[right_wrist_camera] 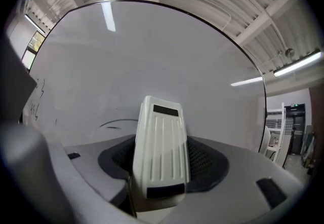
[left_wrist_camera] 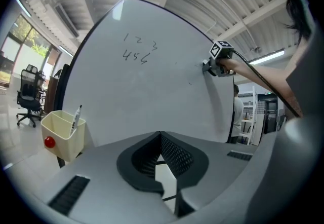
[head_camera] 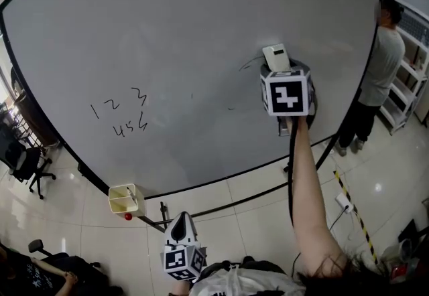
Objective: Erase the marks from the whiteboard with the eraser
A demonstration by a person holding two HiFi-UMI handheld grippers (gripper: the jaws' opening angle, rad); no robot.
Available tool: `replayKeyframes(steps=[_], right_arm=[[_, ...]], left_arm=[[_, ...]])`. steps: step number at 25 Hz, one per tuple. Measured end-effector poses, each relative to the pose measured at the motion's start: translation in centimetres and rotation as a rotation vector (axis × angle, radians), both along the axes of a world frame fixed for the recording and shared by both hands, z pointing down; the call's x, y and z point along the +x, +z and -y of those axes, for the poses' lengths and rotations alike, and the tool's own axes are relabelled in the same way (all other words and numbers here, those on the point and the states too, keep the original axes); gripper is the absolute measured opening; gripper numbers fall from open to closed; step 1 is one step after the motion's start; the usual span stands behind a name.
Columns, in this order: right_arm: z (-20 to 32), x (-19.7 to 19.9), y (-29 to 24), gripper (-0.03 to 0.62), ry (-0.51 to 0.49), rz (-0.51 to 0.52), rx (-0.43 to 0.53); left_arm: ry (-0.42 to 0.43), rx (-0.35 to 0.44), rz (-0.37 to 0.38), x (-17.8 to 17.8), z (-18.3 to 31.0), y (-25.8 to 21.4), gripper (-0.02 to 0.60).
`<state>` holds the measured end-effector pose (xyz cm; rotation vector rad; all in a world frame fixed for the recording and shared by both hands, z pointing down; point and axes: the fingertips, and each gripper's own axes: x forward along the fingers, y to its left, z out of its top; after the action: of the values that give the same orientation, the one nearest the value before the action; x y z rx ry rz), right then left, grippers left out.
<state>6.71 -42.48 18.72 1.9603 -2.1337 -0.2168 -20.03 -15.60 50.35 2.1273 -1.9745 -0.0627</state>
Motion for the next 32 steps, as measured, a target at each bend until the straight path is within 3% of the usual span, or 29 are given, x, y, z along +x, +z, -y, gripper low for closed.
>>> replayKeyframes(steps=[2, 7, 9, 12, 13, 14, 16, 19, 21, 22, 26, 29, 32], right_arm=[[0.0, -1.1, 0.4, 0.282, 0.001, -0.058, -0.014], [-2.2, -8.4, 3.5, 0.284, -0.048, -0.46, 0.039], [-1.3, -6.6, 3.5, 0.284, -0.035, -0.435, 0.024], [0.5, -1.0, 2.9, 0.284, 0.003, -0.19, -0.046], [0.7, 0.1, 2.7, 0.282, 0.022, -0.154, -0.053], [0.6, 0.3, 2.5, 0.282, 0.043, -0.165, -0.051], [-0.3, -1.8, 2.6, 0.281, 0.05, -0.284, -0.032], [-2.5, -9.3, 4.0, 0.282, -0.098, -0.482, 0.003], [-2.8, -11.0, 4.0, 0.282, -0.123, -0.572, 0.035], [-2.3, -10.0, 3.8, 0.282, -0.108, -0.557, 0.033], [0.4, -1.3, 3.6, 0.287, -0.021, -0.25, -0.104], [0.1, -0.9, 4.1, 0.285, 0.056, -0.35, -0.104], [-1.8, -7.4, 4.9, 0.285, -0.036, -0.531, -0.055]], left_arm=[[-0.005, -0.009, -0.006, -0.1, 0.1, 0.3, -0.012], [0.005, -0.005, -0.029, 0.9, 1.2, 0.0, -0.012], [-0.004, 0.013, -0.031, 1.2, 1.3, -0.5, -0.012], [-0.025, 0.016, -0.025, 0.8, 0.8, -0.6, -0.012], [-0.033, 0.01, -0.023, 0.5, 0.6, -0.4, -0.012], [-0.042, 0.001, -0.023, 0.3, 0.4, -0.2, -0.012], [-0.058, -0.011, -0.026, -0.2, 0.3, 0.3, -0.012], [-0.063, -0.01, -0.036, -0.1, 0.7, 0.3, -0.012], [-0.059, 0.003, -0.044, 0.5, 1.0, -0.2, -0.012], [-0.06, 0.013, -0.044, 0.7, 1.0, -0.5, -0.012], [-0.071, 0.015, -0.025, 0.2, 0.4, -0.7, -0.012], [-0.071, -0.019, -0.045, 0.0, 0.1, 0.3, -0.012], [-0.056, -0.018, -0.053, 0.5, 0.5, 0.1, -0.012]])
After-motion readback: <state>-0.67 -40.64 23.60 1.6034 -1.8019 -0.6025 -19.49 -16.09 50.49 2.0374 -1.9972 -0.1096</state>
